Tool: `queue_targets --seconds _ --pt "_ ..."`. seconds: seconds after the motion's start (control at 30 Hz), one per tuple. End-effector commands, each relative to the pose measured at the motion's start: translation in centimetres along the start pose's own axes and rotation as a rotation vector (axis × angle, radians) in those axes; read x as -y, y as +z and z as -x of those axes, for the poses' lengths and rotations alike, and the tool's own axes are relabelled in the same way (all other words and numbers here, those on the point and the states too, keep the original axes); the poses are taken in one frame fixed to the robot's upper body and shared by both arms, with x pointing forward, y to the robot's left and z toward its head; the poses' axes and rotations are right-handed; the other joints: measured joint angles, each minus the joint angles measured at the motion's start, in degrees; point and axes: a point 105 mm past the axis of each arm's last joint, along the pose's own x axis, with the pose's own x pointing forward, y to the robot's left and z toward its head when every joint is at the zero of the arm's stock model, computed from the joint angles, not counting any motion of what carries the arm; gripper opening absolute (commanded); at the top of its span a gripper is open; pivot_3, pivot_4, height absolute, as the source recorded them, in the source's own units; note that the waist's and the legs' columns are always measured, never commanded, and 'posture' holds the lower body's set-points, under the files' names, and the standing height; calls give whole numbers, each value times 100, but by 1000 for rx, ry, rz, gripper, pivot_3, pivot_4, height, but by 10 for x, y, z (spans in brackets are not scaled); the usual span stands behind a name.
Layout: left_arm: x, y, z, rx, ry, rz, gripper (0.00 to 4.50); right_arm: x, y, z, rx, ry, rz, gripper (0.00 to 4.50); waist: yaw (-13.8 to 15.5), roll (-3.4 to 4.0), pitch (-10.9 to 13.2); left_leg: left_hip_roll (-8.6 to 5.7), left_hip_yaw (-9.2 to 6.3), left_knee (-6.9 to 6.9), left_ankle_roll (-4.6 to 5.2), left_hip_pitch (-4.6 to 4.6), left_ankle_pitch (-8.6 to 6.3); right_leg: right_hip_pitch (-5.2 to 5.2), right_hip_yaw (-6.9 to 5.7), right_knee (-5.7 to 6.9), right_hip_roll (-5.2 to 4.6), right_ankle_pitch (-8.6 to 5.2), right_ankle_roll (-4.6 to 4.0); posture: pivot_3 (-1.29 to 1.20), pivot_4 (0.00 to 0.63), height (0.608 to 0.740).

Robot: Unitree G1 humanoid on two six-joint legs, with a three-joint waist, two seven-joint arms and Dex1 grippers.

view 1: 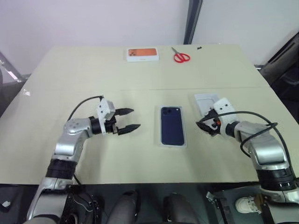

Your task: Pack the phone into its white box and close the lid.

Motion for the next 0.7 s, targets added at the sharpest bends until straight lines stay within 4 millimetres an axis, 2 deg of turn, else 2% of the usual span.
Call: queue_targets --seconds 0.03,0.1,0.27,0.37,0.43,0.7 --pt "4 13 -2 37 -21 -65 3876 8 27 9 -17 -13 -13 3906 -12 3 1 0 0 0 1 0 -1 -1 0 0 0 0 0 0 150 734" --pt "5 13 -8 46 -25 -64 3876 11 33 7 -64 -5 -35 3906 -32 4 2 -1 0 -1 3 0 -2 -2 0 0 0 0 -1 0 150 734" --pt "10 24 -27 85 -18 -56 3876 2 29 1 -222 50 -139 3906 -55 3 2 0 -1 -2 5 -2 -3 0 -3 -3 -1 0 0 0 150 734" --pt "13 30 -31 104 -17 -67 3876 3 28 -4 -279 38 -213 3906 -89 4 2 -1 1 -1 7 -3 -3 -2 -1 -1 -2 0 0 0 150 734" --pt "16 30 -28 107 -11 -80 3876 5 30 -7 -300 26 -265 3906 -119 5 1 -1 2 -3 7 -3 -3 -6 -1 1 -1 0 0 0 150 734" --pt "18 22 -5 85 27 -101 3876 4 35 -14 -313 10 -256 3906 -94 8 0 1 5 -5 6 -4 -3 -10 1 2 1 0 0 0 150 734"
